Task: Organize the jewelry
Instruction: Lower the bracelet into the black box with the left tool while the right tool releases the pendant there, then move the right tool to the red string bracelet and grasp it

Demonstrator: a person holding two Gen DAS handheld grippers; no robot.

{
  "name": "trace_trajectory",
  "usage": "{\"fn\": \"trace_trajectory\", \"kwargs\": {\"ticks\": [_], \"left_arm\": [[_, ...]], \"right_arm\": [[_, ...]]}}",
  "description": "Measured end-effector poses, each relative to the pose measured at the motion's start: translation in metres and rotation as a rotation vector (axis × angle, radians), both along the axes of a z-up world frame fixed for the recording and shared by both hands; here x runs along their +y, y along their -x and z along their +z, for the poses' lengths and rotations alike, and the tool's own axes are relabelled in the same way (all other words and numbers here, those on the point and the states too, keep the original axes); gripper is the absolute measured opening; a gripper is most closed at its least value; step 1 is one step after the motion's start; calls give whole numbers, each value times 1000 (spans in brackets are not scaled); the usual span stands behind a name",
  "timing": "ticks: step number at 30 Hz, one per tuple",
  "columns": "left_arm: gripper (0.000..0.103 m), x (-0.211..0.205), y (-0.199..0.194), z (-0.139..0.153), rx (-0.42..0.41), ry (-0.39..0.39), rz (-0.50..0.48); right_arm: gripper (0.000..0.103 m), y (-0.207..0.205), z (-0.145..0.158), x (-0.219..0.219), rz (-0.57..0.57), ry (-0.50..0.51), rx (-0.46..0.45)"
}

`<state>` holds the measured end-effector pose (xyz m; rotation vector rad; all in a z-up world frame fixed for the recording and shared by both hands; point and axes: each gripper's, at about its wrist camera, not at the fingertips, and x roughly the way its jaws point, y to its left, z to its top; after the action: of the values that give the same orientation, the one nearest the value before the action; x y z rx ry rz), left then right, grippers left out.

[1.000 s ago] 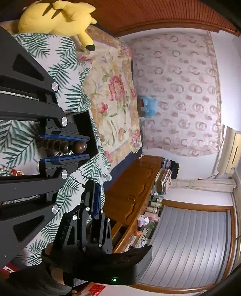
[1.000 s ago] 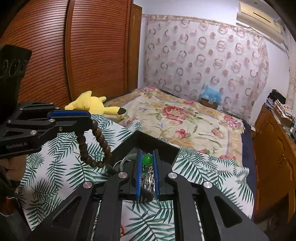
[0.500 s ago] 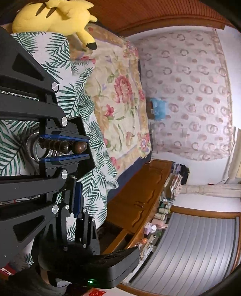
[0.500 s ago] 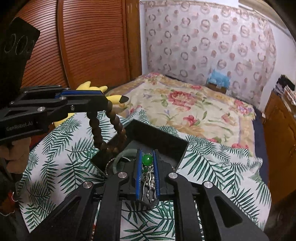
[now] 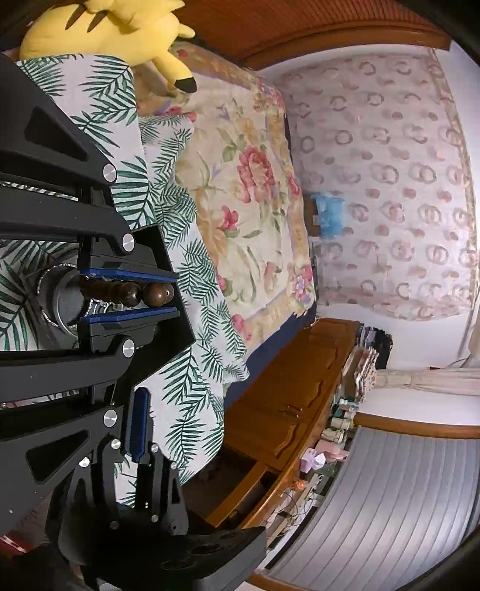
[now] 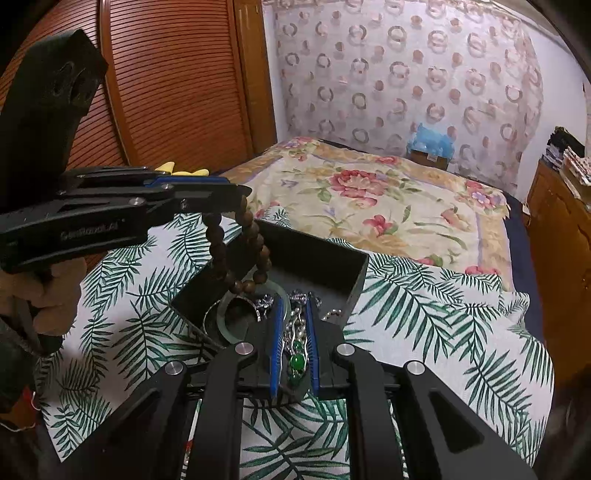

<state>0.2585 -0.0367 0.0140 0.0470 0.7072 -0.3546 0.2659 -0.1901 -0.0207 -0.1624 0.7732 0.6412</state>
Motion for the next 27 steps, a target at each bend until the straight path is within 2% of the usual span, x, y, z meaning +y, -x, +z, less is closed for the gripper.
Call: {"fn": "trace_trajectory", "kwargs": {"ticks": [3,9,14,18,24,27], "left_arm": [[13,0,1,1,-3,0,3],[30,-2,2,0,0,-4,6],[36,4,22,-8,7,5,5],[37,10,49,-21,29,15,-2],[37,12,82,-49,94,6,-20],[37,14,96,-64,132,10,-17]], "right_arm": [[14,3,0,-3,-5,0,2],[14,13,1,-5,-11,1,-8],[14,29,4,-9,-17,-1,-15],[14,50,2,-15,-19,1,-17],[14,82,-17,-26,-35,22,19],[22,96,-29,-30,-42,40,43]]}}
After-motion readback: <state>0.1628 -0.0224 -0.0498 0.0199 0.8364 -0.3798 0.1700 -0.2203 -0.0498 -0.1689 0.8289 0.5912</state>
